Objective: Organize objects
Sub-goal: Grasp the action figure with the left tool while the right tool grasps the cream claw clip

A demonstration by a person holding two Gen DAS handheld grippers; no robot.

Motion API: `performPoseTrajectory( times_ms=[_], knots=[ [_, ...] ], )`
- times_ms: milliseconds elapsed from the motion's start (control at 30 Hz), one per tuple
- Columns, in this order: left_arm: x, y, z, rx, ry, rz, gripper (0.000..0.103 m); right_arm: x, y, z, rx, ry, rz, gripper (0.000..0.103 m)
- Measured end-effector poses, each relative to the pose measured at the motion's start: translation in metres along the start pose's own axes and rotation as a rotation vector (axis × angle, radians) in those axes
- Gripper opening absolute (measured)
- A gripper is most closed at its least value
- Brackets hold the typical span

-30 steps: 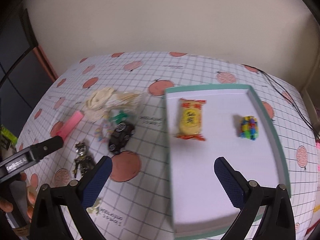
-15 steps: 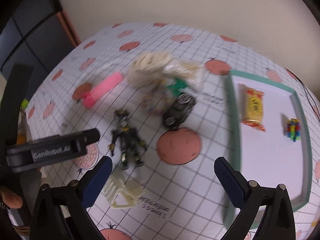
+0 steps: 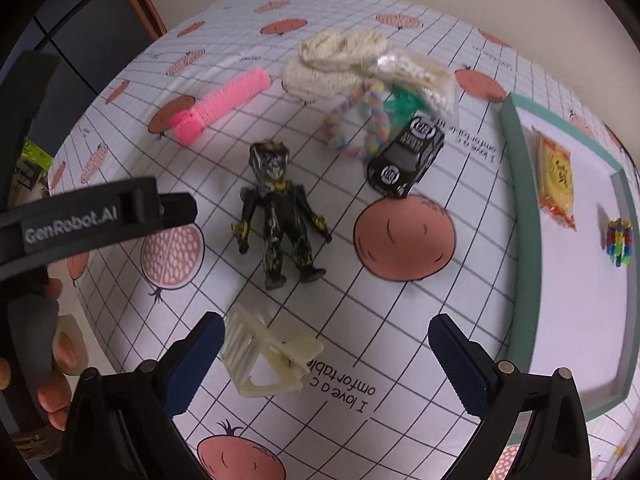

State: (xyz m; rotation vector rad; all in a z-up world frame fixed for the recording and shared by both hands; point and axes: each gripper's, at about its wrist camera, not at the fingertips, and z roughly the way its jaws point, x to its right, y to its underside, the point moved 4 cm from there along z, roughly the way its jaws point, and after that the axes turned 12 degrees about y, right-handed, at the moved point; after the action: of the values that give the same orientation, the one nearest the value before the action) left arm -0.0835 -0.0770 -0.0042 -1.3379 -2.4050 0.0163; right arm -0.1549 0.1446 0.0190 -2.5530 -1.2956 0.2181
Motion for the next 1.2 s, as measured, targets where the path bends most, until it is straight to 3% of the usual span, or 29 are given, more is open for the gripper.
performPoseTrajectory(
  times_ms=[233,433,600,1033,1200],
  knots=[
    [0.0,0.004,0.001,-0.003,0.0,-0.003,0.103,-0.003,0.003,0.004,-0.026,-0.003,-0.026,0.097],
    [0.002,0.008,0.002,-0.006,0.013,0.002,0.103,-0.002,0.006,0.005,-0.053,-0.026,-0.035,0.079],
    [0.005,0.012,0.003,-0.009,0.024,0.013,0.103,0.005,0.009,0.006,-0.07,-0.018,-0.036,0.057],
    [0.031,0.021,0.001,0.004,0.112,0.041,0.103,0.046,0.014,0.008,-0.095,0.054,0.009,0.055],
    [0.05,0.01,0.002,0.019,0.136,0.072,0.103,0.064,0.013,0.001,-0.073,0.048,0.047,0.055]
  ],
)
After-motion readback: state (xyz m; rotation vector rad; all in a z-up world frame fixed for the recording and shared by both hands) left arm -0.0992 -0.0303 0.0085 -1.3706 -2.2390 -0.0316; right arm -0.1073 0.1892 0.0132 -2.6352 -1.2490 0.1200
